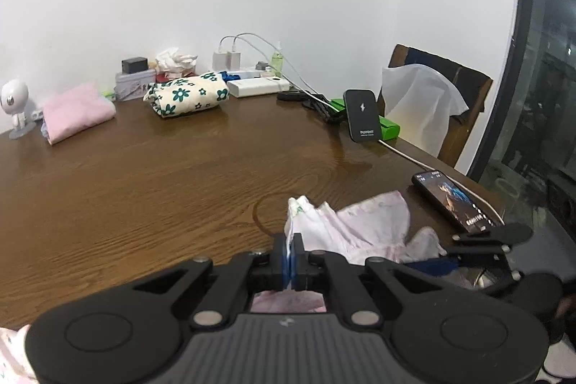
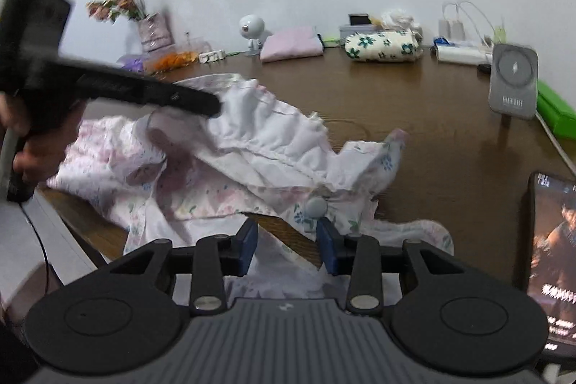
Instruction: Fold clothes
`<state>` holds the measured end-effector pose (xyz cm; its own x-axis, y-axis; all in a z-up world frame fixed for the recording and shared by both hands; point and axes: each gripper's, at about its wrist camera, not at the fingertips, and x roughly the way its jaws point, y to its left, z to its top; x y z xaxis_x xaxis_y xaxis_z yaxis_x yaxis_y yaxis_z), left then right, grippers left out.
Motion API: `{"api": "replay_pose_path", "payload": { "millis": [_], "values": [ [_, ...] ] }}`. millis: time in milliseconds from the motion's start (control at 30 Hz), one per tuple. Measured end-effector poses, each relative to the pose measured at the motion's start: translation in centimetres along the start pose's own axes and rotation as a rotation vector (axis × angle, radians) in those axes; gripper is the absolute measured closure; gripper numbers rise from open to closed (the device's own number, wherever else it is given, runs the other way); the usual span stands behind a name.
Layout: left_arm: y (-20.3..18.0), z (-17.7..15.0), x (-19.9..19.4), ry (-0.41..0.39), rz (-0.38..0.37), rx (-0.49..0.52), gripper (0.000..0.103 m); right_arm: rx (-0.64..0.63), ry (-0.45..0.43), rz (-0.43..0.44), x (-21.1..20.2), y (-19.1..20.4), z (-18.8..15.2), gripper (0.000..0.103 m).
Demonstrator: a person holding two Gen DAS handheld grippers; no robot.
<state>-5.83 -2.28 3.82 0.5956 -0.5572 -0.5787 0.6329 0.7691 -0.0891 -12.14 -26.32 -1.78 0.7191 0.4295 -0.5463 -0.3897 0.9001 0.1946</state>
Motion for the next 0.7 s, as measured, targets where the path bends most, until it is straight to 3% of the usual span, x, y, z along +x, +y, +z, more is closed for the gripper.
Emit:
{"api": "replay_pose_path", "payload": {
  "millis": [167, 300, 400, 533, 600, 667, 700],
  "values": [
    [-0.6, -1.2, -0.1, 0.005, -0.036, 0.005, 0.103, 0.046, -0.008, -0.062, 1.6, 0.0, 1.0, 0.067],
    [-1.4, -2.7, 0.4, 0.022, -0.058, 0.04, 0.102, 0.047, -0.027, -0.177, 3.1, 0.6, 1.9, 0.067],
    [-2.2, -4.7, 0.8, 0.021, -0.051, 0.095, 0.102, 0.095, -0.033, -0.149, 2.2, -0.4, 2.4, 0.064],
    [-3.1, -6.4, 1.0, 0.009, -0.039, 0.154, 0.101, 0.131, -0.071, -0.063, -1.2, -0.6, 3.3, 0.047],
    [-3.1, -6.5, 0.9, 0.0, -0.041, 0.158, 0.1, 0.171, -0.083, -0.005, -1.9, -0.2, 4.5, 0.044],
    [-3.0, -6.8, 0.8, -0.009, -0.041, 0.163, 0.098, 0.199, -0.058, 0.03, -0.8, 0.6, 5.7, 0.043],
    [-2.9, -6.9, 0.8, -0.013, -0.042, 0.166, 0.098, 0.215, -0.022, 0.007, 0.6, 1.0, 6.3, 0.042]
  ]
}}
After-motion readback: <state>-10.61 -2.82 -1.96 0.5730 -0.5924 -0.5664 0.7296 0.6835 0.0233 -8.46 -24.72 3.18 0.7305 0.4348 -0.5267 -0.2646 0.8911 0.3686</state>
